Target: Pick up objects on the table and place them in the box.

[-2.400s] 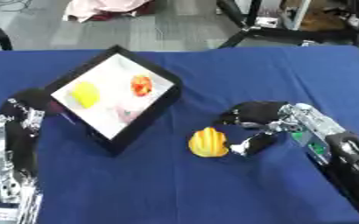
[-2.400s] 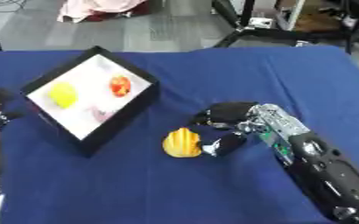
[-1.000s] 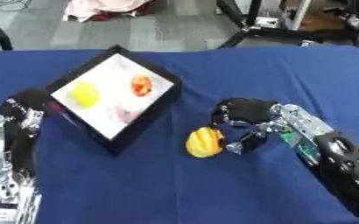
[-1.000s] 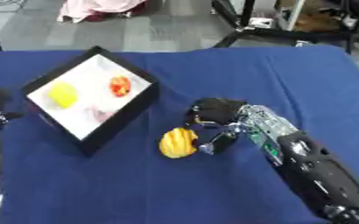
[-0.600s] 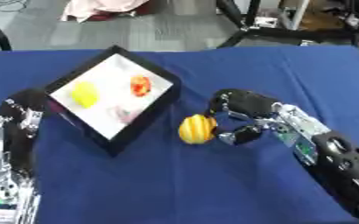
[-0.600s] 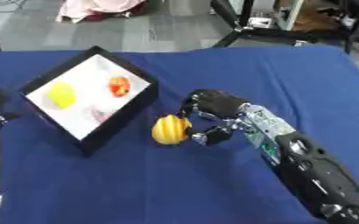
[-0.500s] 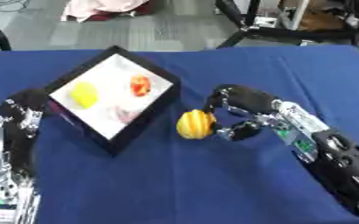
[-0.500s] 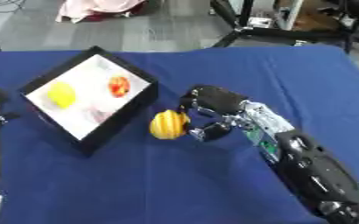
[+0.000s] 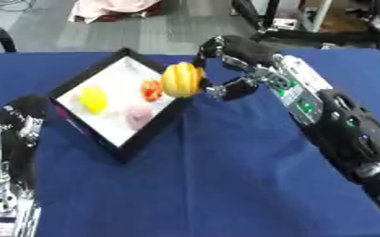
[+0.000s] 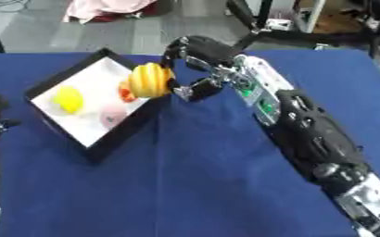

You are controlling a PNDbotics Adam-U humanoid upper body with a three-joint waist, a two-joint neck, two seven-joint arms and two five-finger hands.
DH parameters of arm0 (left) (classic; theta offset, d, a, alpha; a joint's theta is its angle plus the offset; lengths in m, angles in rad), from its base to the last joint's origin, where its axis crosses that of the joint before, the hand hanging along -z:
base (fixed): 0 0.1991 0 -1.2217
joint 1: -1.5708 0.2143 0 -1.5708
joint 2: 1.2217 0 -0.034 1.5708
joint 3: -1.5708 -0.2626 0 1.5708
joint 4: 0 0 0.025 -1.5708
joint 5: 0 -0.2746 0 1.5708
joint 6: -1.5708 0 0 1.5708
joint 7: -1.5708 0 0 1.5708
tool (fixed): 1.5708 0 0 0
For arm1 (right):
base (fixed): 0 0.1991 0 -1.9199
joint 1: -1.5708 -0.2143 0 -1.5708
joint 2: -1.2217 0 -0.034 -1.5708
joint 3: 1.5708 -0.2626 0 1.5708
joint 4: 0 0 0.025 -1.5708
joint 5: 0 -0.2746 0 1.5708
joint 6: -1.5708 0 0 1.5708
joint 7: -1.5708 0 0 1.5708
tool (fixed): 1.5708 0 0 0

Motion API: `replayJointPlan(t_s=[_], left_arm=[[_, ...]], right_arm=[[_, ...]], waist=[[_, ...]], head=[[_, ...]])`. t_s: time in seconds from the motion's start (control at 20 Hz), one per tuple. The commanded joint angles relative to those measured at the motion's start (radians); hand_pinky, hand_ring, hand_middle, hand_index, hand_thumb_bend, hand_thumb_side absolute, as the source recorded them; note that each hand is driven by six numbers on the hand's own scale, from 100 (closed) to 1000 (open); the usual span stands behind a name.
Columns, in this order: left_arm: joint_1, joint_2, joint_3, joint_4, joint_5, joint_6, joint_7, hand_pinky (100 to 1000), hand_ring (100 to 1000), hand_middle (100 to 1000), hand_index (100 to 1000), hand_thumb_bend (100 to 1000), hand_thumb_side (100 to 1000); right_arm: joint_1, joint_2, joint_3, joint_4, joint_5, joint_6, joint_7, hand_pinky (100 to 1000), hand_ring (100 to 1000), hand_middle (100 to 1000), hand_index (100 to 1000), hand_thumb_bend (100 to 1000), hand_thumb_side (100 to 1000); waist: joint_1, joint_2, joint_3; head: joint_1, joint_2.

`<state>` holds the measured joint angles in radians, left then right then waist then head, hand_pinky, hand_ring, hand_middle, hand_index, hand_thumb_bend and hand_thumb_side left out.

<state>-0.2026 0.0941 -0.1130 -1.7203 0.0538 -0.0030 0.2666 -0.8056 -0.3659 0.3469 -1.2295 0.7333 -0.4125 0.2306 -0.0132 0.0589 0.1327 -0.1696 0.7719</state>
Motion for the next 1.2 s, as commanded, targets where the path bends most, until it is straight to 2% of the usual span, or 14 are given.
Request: replayJointPlan(t_s=[0.05, 0.25, 0.35, 0.4, 0.45, 0.5, 0.55, 0.6, 0.65, 0.8, 1.0, 1.15, 1.2], left_arm=[[-0.019, -0.004, -0.008, -0.019, 0.002, -0.001, -0.009, 619, 853, 581, 685, 775, 580], [-0.031, -0.016, -0.017, -0.022, 0.004, 0.001, -0.018, 619, 853, 581, 685, 775, 580], [-0.035, -0.021, -0.021, -0.022, 0.004, 0.001, -0.022, 619, 853, 581, 685, 775, 580], [-0.036, -0.023, -0.022, -0.022, 0.005, 0.001, -0.024, 619, 853, 581, 685, 775, 580], [-0.037, -0.024, -0.023, -0.022, 0.005, 0.001, -0.025, 619, 853, 581, 685, 775, 580], [-0.037, -0.025, -0.024, -0.022, 0.005, 0.001, -0.026, 619, 853, 581, 685, 774, 580], [-0.037, -0.026, -0.024, -0.022, 0.005, 0.001, -0.026, 619, 852, 581, 685, 774, 580], [-0.037, -0.026, -0.024, -0.022, 0.005, 0.000, -0.027, 619, 852, 581, 685, 774, 580], [-0.036, -0.025, -0.024, -0.022, 0.005, 0.000, -0.026, 619, 853, 581, 685, 774, 580], [-0.032, -0.022, -0.022, -0.020, 0.005, -0.002, -0.024, 619, 853, 581, 685, 773, 580], [-0.026, -0.015, -0.016, -0.018, 0.002, -0.004, -0.018, 619, 852, 580, 685, 774, 580], [-0.021, -0.009, -0.009, -0.017, -0.001, -0.005, -0.011, 619, 852, 580, 685, 772, 579], [-0.018, -0.006, -0.005, -0.017, -0.001, -0.005, -0.008, 618, 852, 580, 685, 773, 579]], right_arm=[[-0.073, 0.072, -0.032, 0.130, 0.045, 0.002, 0.016, 858, 730, 532, 255, 100, 181], [-0.127, 0.174, -0.081, 0.302, 0.185, 0.000, -0.010, 865, 738, 543, 301, 100, 196], [-0.143, 0.216, -0.113, 0.371, 0.270, 0.021, -0.044, 864, 740, 564, 502, 100, 198], [-0.148, 0.234, -0.128, 0.401, 0.306, 0.039, -0.067, 863, 740, 573, 546, 100, 198], [-0.152, 0.246, -0.138, 0.422, 0.334, 0.052, -0.090, 863, 740, 573, 546, 100, 198], [-0.155, 0.254, -0.149, 0.436, 0.355, 0.071, -0.115, 863, 749, 656, 813, 100, 462], [-0.158, 0.260, -0.160, 0.440, 0.371, 0.107, -0.149, 863, 755, 690, 867, 100, 610], [-0.159, 0.264, -0.163, 0.439, 0.381, 0.136, -0.177, 863, 755, 690, 867, 100, 610], [-0.160, 0.264, -0.166, 0.433, 0.382, 0.157, -0.200, 860, 765, 738, 912, 100, 748], [-0.157, 0.247, -0.166, 0.391, 0.344, 0.194, -0.246, 856, 774, 762, 934, 100, 770], [-0.150, 0.199, -0.149, 0.279, 0.230, 0.208, -0.247, 850, 772, 771, 939, 100, 705], [-0.126, 0.133, -0.136, 0.135, 0.108, 0.213, -0.230, 849, 769, 763, 918, 100, 520], [-0.108, 0.104, -0.135, 0.076, 0.053, 0.215, -0.221, 848, 767, 760, 914, 100, 502]], waist=[[0.011, -0.015, 0.012], [0.018, -0.007, 0.036], [0.020, -0.005, 0.046], [0.021, -0.004, 0.049], [0.021, -0.004, 0.051], [0.021, -0.004, 0.052], [0.020, -0.004, 0.053], [0.019, -0.004, 0.054], [0.018, -0.004, 0.052], [0.014, -0.008, 0.045], [0.008, -0.012, 0.035], [0.003, -0.016, 0.018], [0.000, -0.017, 0.011]], head=[[-0.016, -0.002], [-0.034, -0.002], [-0.043, -0.002], [-0.046, -0.002], [-0.048, -0.002], [-0.049, -0.002], [-0.050, -0.002], [-0.049, -0.002], [-0.047, -0.002], [-0.040, -0.002], [-0.021, -0.002], [-0.002, -0.002], [0.005, -0.002]])
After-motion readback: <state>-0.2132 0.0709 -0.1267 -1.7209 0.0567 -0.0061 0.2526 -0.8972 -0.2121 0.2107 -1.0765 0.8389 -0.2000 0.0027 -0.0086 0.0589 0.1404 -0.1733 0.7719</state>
